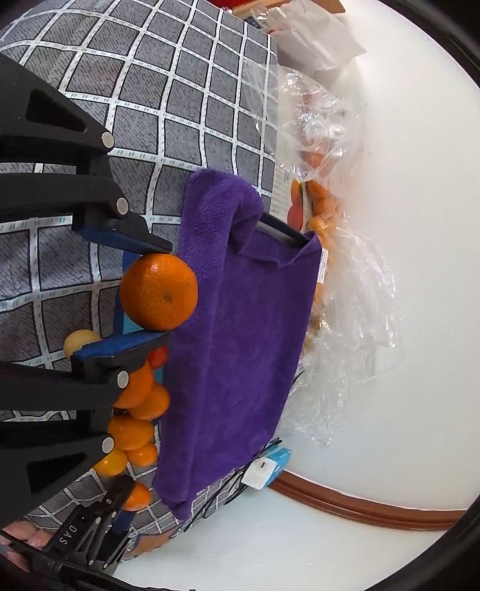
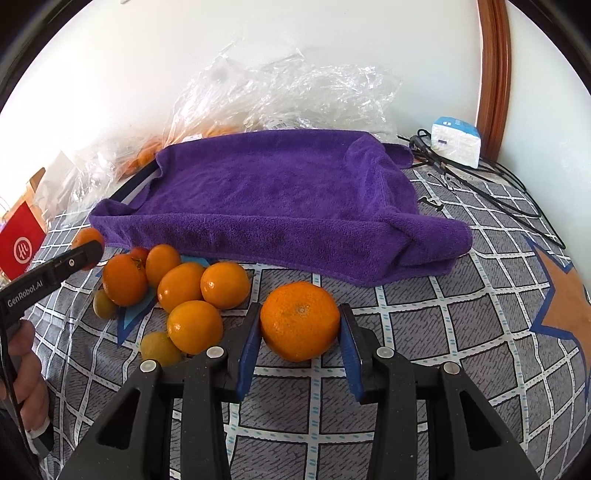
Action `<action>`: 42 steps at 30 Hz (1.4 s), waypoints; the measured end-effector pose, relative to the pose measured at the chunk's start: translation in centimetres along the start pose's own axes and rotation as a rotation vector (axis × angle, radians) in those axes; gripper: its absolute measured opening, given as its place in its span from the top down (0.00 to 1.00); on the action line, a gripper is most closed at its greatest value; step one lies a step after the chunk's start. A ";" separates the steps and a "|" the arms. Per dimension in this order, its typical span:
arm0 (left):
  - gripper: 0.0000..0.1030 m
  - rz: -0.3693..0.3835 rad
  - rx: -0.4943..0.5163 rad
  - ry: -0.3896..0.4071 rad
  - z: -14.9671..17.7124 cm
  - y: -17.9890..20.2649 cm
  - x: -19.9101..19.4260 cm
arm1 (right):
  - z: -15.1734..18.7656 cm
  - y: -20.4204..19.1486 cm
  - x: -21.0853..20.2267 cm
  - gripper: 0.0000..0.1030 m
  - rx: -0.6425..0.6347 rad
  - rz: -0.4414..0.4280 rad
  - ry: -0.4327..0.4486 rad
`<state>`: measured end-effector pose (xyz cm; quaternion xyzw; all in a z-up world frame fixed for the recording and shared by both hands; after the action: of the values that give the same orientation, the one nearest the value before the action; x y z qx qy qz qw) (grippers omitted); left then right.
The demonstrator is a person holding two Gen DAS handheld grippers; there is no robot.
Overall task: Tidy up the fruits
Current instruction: 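Lift both held oranges and carry them over the purple towel tray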
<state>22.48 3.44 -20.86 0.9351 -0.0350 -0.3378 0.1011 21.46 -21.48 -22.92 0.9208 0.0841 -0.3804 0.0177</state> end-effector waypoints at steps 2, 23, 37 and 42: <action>0.62 0.000 -0.007 0.003 -0.1 -0.1 0.0 | 0.0 -0.2 0.0 0.61 -0.009 -0.002 0.000; 0.62 0.001 -0.057 0.101 -1.9 -0.9 -1.9 | 0.0 -0.2 -0.5 0.61 0.004 -0.047 0.017; 0.62 0.009 -0.086 0.148 -2.5 -1.5 -3.3 | 0.2 0.8 -1.4 0.61 0.061 -0.037 0.015; 0.62 0.006 -0.078 0.144 -2.3 -1.4 -3.3 | -0.8 0.8 -3.0 0.61 0.078 -0.070 0.045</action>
<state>21.38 5.62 -17.33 0.9523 -0.0173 -0.2702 0.1409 20.02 -22.64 -20.26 0.9257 0.1016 -0.3628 -0.0332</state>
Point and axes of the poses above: each gripper's, at about its wrist camera, not at the fingertips, and x roughly the way its jaws point, y to its right, z to its underside, the point moved 8 cm from there along x, roughly the way its jaws point, and after that the axes turned 2 degrees about -x, right-handed, at the moved point
